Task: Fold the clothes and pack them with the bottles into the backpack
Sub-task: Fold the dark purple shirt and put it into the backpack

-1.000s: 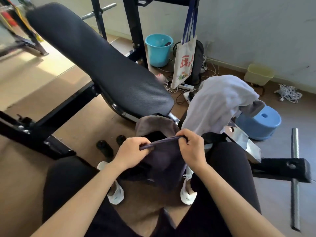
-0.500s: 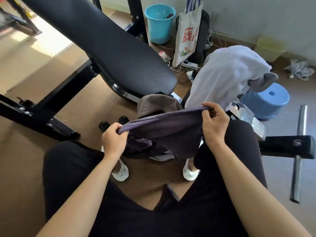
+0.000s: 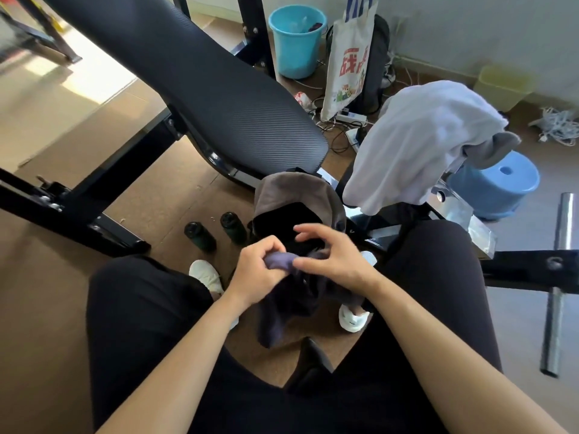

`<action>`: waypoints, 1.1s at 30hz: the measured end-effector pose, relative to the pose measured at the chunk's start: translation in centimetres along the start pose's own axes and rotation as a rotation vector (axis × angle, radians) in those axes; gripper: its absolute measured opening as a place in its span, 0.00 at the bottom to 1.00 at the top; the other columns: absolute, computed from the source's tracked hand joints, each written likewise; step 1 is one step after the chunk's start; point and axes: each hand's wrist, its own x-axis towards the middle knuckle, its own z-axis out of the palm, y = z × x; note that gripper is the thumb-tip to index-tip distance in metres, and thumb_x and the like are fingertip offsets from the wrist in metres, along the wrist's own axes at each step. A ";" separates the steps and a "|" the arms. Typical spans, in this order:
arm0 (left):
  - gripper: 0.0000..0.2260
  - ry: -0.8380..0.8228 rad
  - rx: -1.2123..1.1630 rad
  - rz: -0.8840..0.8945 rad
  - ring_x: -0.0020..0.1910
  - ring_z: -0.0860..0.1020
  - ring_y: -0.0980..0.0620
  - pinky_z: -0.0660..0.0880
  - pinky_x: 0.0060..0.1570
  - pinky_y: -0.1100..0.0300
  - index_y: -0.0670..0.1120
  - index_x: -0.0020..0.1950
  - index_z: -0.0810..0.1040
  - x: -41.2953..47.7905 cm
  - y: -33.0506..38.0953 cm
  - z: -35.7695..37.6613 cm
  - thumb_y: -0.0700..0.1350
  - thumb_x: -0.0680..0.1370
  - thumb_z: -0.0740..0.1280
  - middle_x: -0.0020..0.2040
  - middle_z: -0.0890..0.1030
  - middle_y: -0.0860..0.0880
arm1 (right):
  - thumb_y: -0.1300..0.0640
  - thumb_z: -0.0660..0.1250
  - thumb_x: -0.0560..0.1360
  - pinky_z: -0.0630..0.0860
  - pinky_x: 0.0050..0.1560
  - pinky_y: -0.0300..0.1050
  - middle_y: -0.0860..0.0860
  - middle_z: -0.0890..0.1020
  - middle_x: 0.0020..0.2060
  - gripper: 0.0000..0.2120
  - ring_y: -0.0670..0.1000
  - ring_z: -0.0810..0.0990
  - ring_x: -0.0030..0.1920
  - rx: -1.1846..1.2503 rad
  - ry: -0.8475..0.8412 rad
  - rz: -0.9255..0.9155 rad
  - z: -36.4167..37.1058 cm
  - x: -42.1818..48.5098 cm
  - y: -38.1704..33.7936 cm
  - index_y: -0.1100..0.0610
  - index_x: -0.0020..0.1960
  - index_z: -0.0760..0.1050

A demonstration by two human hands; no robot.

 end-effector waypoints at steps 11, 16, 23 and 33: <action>0.08 -0.029 0.184 -0.180 0.39 0.79 0.55 0.70 0.38 0.66 0.50 0.44 0.79 1.1 -0.8 -1.2 0.52 0.76 0.76 0.39 0.80 0.54 | 0.57 0.73 0.78 0.75 0.41 0.40 0.47 0.81 0.34 0.05 0.43 0.77 0.36 0.088 0.543 0.048 -3.4 1.4 0.9 0.57 0.44 0.82; 0.06 0.019 0.023 -0.229 0.45 0.81 0.54 0.73 0.45 0.62 0.49 0.49 0.82 1.4 -0.8 -1.9 0.49 0.77 0.75 0.44 0.83 0.53 | 0.55 0.72 0.79 0.81 0.47 0.44 0.53 0.84 0.40 0.06 0.47 0.82 0.41 0.219 0.620 0.145 -4.3 1.5 1.2 0.57 0.48 0.83; 0.11 0.294 -0.508 -0.409 0.58 0.83 0.45 0.78 0.60 0.44 0.52 0.52 0.86 1.7 -0.3 -2.4 0.55 0.73 0.75 0.53 0.86 0.47 | 0.74 0.67 0.76 0.82 0.51 0.48 0.60 0.82 0.45 0.16 0.56 0.83 0.46 0.691 0.414 0.254 -4.5 1.7 1.4 0.59 0.59 0.77; 0.15 -0.034 -0.428 -0.368 0.57 0.83 0.50 0.79 0.59 0.54 0.48 0.62 0.81 0.4 1.4 0.6 0.44 0.76 0.76 0.55 0.85 0.49 | 0.79 0.50 0.70 0.76 0.68 0.56 0.59 0.80 0.64 0.30 0.58 0.78 0.67 0.823 0.109 0.230 -1.4 0.2 -0.7 0.61 0.60 0.81</action>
